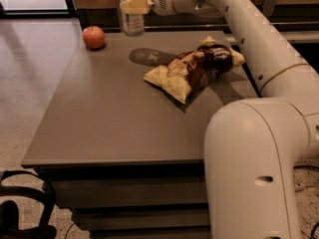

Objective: Move blue plastic bottle near apple

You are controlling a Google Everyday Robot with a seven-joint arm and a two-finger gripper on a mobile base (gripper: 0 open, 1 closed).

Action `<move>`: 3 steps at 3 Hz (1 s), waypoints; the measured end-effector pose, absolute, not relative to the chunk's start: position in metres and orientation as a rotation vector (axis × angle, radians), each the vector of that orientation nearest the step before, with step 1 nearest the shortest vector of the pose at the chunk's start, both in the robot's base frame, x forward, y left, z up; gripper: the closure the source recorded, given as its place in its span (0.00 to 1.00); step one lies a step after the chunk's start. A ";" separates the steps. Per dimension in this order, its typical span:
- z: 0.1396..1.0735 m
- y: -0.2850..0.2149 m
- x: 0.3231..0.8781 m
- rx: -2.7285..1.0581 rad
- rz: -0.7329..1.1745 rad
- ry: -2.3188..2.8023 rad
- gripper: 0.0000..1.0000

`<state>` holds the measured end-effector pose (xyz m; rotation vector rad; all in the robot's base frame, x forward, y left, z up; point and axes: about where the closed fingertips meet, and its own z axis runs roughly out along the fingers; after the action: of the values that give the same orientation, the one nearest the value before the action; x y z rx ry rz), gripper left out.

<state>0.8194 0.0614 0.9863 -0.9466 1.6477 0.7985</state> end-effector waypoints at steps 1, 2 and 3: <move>0.960 0.070 0.840 -0.880 0.777 1.665 1.00; 0.942 0.073 0.853 -0.830 0.727 1.665 1.00; 0.926 0.072 0.857 -0.792 0.657 1.668 1.00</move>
Offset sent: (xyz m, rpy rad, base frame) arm 0.0422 0.0103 -0.0681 0.0250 -0.0434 -0.2072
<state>0.8574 0.0721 0.9260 -0.7924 1.6684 0.6569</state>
